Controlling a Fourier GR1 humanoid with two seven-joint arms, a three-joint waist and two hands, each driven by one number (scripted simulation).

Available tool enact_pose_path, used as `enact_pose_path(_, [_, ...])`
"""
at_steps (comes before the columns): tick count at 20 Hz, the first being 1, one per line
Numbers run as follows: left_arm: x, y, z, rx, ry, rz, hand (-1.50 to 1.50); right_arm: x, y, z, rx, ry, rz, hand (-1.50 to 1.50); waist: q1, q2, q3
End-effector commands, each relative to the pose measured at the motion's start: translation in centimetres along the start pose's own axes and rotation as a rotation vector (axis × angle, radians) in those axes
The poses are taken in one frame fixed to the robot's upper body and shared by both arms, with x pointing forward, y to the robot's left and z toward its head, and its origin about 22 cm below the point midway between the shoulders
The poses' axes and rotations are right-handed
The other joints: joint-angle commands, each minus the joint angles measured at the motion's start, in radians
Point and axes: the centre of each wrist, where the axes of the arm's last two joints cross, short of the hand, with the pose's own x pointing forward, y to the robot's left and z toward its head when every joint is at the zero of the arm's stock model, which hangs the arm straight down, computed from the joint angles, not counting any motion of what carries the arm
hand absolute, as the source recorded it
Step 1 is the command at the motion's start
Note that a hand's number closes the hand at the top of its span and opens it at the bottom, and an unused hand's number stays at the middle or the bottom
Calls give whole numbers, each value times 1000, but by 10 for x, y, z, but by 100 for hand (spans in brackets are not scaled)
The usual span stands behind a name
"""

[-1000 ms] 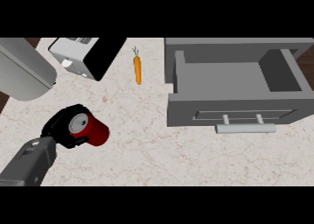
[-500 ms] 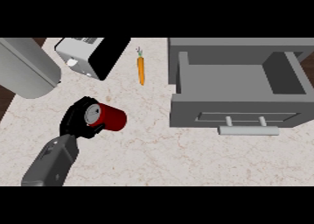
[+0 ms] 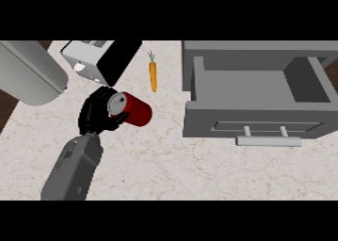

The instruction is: Pick up the can, place it into the drawer and close the drawer

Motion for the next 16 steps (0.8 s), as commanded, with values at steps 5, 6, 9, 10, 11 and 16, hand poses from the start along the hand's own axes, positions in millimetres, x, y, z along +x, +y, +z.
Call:
enact_pose_path(5, [69,-61,-7,-16,-36,-40,150,11,8,4,18,3,3,-150,-7,3,-1])
enact_pose_path(6, [73,-69,-7,-42,-62,-64,150,3,18,-7,15,-6,-16,-150,-8,6,-1])
enact_pose_path(9, [93,-84,-3,-28,-55,-65,150,2,8,2,-9,-8,-10,-150,-16,8,-1])
enact_pose_path(10, [109,-118,-16,-42,-82,-81,150,0,11,-9,-14,-10,-30,-150,-16,8,-1])
enact_pose_path(11, [121,-111,-18,-40,-89,-66,150,9,-1,-1,-10,-16,-25,-150,-18,8,-1])
enact_pose_path(16, [132,-150,-18,-41,-109,-115,150,7,5,-2,17,-17,-14,-150,-24,10,-2])
